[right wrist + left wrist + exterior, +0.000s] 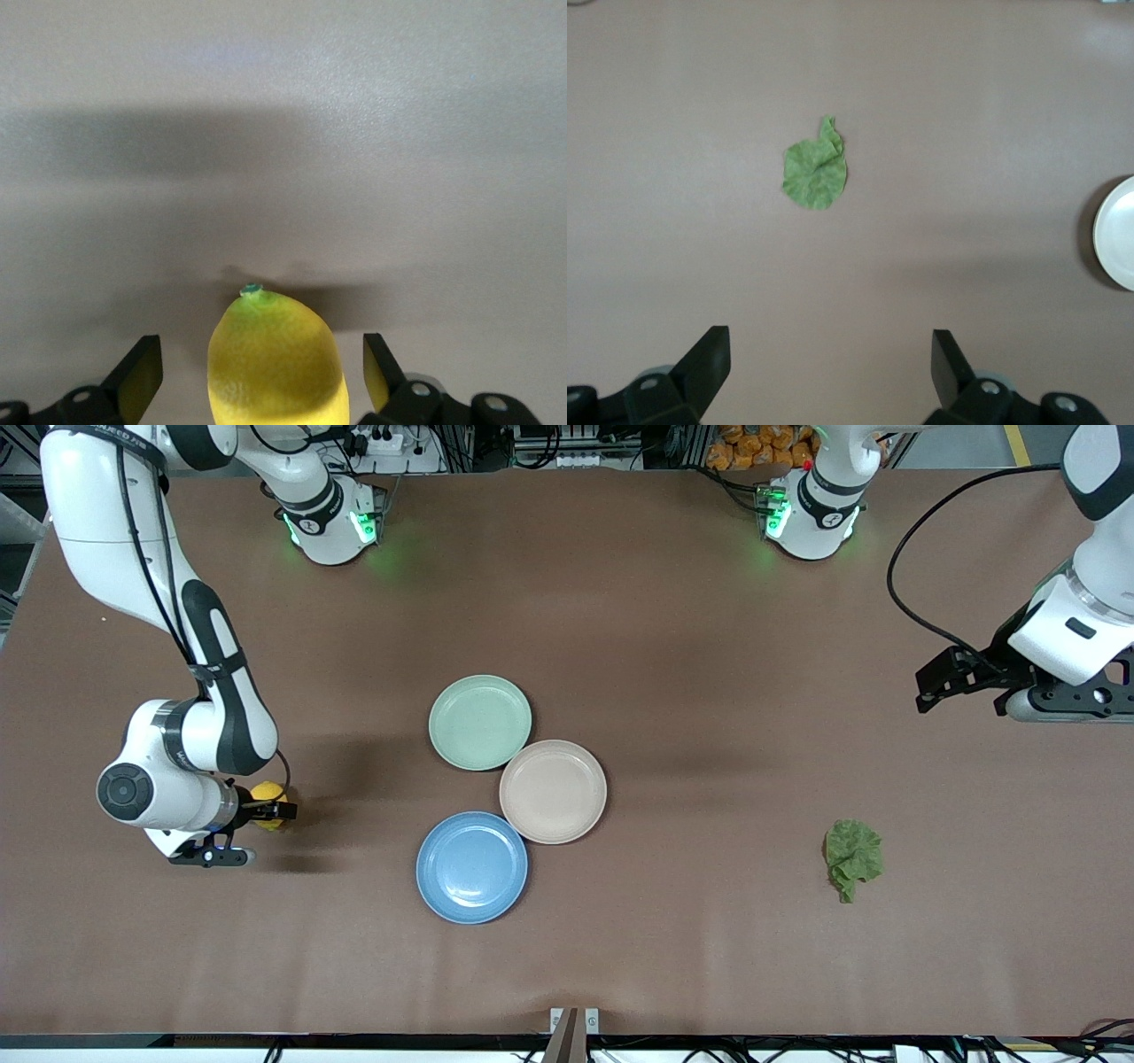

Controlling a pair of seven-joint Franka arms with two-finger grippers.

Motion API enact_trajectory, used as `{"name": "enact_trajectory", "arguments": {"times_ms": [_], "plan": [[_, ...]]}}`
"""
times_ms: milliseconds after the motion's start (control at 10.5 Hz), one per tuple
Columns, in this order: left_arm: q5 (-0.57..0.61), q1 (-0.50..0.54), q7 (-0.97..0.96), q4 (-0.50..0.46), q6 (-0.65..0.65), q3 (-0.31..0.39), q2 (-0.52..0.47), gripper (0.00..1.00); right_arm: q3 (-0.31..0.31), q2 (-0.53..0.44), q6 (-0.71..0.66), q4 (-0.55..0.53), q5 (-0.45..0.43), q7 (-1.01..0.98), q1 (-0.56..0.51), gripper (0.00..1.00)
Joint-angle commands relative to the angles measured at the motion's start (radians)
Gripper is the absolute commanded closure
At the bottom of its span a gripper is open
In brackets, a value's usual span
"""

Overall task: Pick lemon and lettuce from blue and beige plates
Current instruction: 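Open the left gripper and raise it while the right gripper carries the lemon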

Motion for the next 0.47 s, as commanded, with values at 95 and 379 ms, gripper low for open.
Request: {"name": "enact_trajectory", "arguments": {"times_ms": [95, 379], "plan": [[0.020, 0.003, 0.013, 0.046, -0.092, 0.001, 0.011, 0.00, 0.000, -0.043, -0.119, 0.050, 0.000, -0.010, -0.004, 0.00], [0.020, 0.009, 0.013, 0.070, -0.140, -0.002, 0.011, 0.00, 0.000, -0.103, -0.183, 0.058, 0.000, -0.011, -0.004, 0.00]]}}
